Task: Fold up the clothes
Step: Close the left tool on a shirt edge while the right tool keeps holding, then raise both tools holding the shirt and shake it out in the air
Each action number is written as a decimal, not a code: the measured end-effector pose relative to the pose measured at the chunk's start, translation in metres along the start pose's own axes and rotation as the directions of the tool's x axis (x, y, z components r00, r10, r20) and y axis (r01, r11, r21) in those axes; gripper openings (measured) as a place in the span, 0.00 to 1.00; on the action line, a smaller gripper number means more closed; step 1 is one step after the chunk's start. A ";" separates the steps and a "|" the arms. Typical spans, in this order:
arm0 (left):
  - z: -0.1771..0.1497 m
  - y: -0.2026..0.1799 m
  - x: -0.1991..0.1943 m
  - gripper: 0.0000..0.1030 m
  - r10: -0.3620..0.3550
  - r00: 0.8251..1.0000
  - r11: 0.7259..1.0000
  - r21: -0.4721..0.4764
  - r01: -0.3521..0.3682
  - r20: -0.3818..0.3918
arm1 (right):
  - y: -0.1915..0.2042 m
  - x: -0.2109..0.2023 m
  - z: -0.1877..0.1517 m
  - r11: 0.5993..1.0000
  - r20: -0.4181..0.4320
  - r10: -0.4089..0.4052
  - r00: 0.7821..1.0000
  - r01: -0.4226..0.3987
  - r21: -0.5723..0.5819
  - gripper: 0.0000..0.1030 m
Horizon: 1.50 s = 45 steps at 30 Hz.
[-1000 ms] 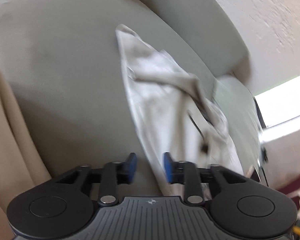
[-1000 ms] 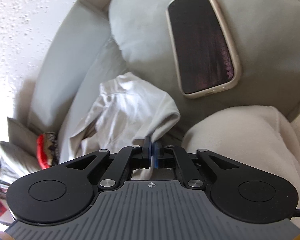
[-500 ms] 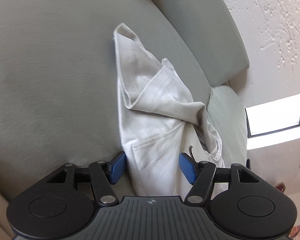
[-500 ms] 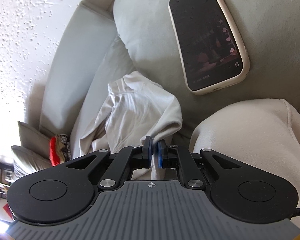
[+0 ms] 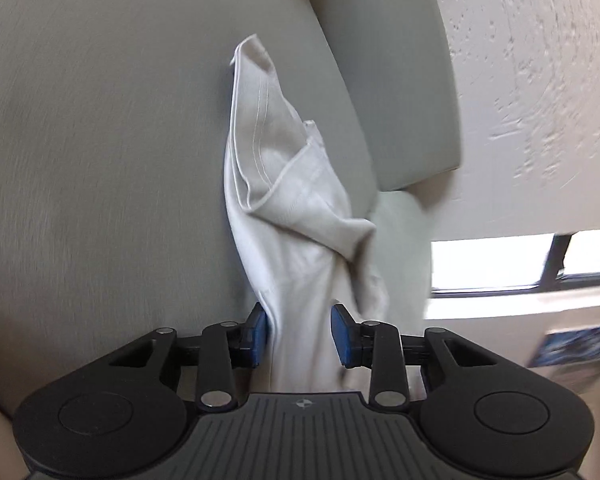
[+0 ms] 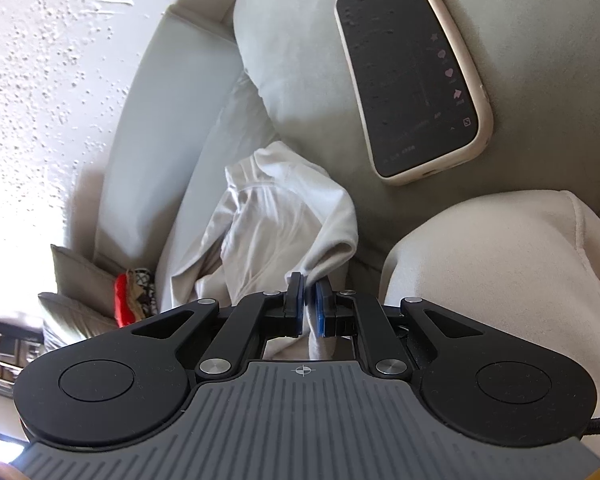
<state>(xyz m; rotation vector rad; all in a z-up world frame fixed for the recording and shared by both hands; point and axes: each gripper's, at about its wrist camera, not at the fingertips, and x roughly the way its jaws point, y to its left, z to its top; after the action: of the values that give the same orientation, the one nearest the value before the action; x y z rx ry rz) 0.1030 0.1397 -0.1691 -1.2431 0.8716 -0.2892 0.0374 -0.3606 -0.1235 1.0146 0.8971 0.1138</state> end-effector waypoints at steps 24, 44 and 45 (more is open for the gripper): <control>-0.004 -0.006 0.016 0.00 0.085 0.995 0.996 -0.010 -0.085 0.053 | 0.001 -0.002 0.002 1.000 -0.014 0.008 1.000 -0.008 -0.020 0.22; -0.014 -0.004 -0.025 0.00 0.201 0.972 0.970 0.114 -0.215 0.125 | 0.049 0.060 -0.033 0.704 0.169 -0.383 0.908 0.406 -0.582 0.19; -0.013 -0.005 -0.021 0.00 0.201 0.972 0.970 0.112 -0.215 0.124 | 0.048 0.062 -0.033 0.702 0.175 -0.387 0.905 0.413 -0.581 0.19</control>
<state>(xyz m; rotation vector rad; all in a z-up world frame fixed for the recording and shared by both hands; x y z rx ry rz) 0.0807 0.1420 -0.1564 -1.0318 0.8663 -0.1029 0.0697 -0.2821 -0.1306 0.1981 0.9396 0.0065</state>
